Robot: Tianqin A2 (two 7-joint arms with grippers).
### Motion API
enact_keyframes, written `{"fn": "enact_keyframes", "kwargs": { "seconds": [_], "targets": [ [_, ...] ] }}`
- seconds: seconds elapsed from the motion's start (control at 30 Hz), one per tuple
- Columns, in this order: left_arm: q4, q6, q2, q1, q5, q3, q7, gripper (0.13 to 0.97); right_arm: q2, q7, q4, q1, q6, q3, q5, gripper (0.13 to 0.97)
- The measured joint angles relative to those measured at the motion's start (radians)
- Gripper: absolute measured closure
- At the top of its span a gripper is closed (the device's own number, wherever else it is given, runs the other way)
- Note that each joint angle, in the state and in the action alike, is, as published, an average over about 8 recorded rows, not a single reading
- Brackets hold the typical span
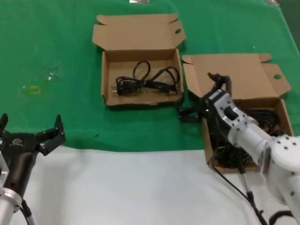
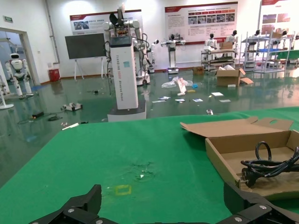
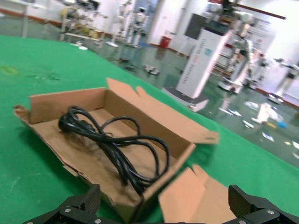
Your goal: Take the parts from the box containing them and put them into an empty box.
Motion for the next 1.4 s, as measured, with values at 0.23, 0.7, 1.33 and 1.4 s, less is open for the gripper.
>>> {"fn": "enact_keyframes", "kwargs": {
  "seconds": [0.23,0.7,1.33,1.4],
  "targets": [
    [0.000,0.000,0.000,0.000,0.000,0.000,0.000,0.175,0.023,0.094,0.137,-0.121,0.063,0.042,0.009,0.129],
    [0.000,0.000,0.000,0.000,0.000,0.000,0.000,0.133,0.068,0.281,0.407,-0.363,0.187,0.125,0.028,0.129],
    [0.000,0.000,0.000,0.000,0.000,0.000,0.000,0.132,0.094,0.392,0.568,-0.506,0.261,0.174,0.038,0.129],
    [0.000,0.000,0.000,0.000,0.000,0.000,0.000,0.132,0.094,0.392,0.568,-0.506,0.261,0.174,0.038,0.129]
  ]
}}
